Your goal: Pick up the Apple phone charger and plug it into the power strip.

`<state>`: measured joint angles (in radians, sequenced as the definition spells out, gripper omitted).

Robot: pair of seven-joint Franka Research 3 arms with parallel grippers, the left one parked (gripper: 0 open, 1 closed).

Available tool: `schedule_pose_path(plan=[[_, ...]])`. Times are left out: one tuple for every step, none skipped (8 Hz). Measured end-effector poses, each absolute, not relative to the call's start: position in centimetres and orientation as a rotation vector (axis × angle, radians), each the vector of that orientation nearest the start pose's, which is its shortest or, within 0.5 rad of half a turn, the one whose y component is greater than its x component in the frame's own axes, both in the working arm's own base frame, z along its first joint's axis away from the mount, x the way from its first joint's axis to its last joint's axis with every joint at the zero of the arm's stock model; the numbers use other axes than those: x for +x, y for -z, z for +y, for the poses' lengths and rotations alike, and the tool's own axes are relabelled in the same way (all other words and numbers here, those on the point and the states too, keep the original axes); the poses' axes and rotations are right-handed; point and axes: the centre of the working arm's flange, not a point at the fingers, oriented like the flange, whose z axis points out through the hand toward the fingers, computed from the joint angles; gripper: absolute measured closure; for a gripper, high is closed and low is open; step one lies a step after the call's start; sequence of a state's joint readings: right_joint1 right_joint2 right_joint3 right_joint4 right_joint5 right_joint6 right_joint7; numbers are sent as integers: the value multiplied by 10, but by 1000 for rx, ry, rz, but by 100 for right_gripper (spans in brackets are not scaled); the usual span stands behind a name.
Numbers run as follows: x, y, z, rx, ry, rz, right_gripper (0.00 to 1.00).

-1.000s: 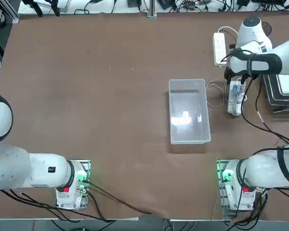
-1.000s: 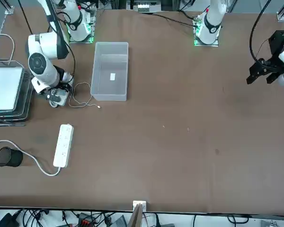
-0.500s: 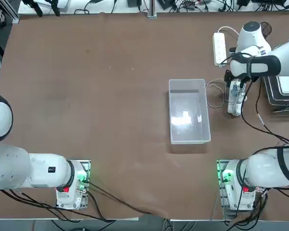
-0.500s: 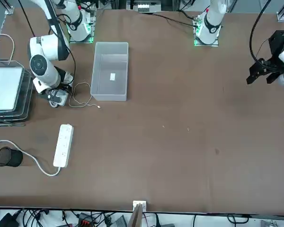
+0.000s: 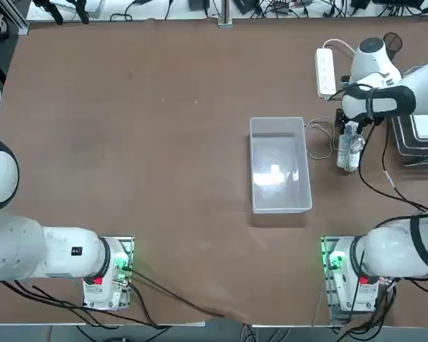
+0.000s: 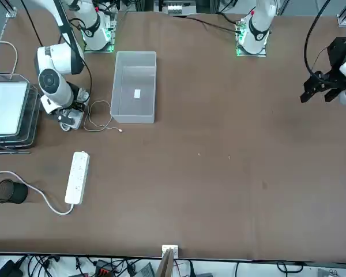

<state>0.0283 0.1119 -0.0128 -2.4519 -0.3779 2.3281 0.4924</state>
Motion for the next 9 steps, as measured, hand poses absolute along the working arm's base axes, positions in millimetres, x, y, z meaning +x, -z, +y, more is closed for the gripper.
schedule_pose_path(plan=[[459, -235, -1, -3405, -274, 316, 32], [459, -234, -1, -3403, -272, 319, 36], [459, -234, -1, -3402, -269, 333, 38], [459, -233, -1, -3402, -266, 350, 44], [459, -233, 1, -3401, -263, 359, 59], [459, -234, 1, -3402, -259, 361, 63], [459, -234, 2, -3403, -259, 357, 63], [459, -234, 4, -3409, -266, 346, 63], [458, -234, 7, -3413, -274, 334, 63]])
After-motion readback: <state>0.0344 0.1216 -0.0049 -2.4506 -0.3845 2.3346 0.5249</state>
